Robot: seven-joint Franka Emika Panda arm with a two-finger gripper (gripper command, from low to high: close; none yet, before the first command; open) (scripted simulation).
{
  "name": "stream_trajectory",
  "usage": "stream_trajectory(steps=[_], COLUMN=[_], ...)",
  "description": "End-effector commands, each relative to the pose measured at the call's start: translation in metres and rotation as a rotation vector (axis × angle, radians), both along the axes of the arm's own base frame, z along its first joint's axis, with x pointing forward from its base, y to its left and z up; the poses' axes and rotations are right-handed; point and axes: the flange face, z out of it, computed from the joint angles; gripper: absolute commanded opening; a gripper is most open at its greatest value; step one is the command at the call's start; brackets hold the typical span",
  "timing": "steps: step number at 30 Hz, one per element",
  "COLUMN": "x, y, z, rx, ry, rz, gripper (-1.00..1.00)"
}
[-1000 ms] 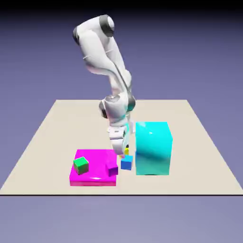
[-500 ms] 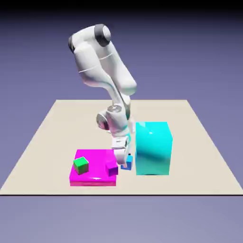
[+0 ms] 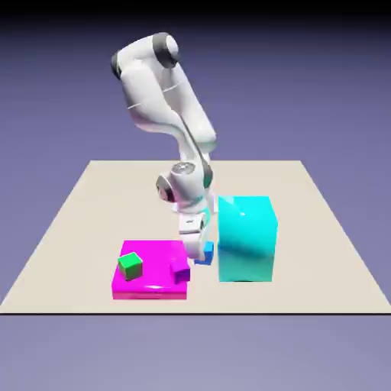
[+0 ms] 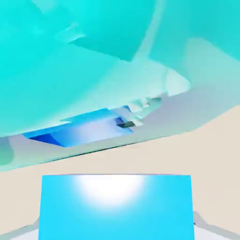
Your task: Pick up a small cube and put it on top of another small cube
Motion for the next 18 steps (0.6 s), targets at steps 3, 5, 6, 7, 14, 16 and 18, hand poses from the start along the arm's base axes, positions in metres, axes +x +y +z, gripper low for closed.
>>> stream_trajectory(steps=[3, 5, 6, 7, 14, 16, 18], x=[-0.002, -0.004, -0.005, -0.007, 0.033, 0.054, 0.075], y=[-0.002, -0.004, -0.004, -0.005, -0.004, -0.001, 0.004], z=[0.009, 0.014, 0.017, 0.019, 0.035, 0.044, 0.055], rx=[-0.003, -0.006, -0.008, -0.01, -0.104, -0.148, -0.19], ry=[0.003, 0.008, 0.011, 0.015, -0.001, -0.01, -0.02], rz=[0.002, 0.005, 0.006, 0.008, 0.191, 0.243, 0.295], gripper=[-1.0, -1.0, -1.0, -1.0, -1.0, -1.0, -1.0])
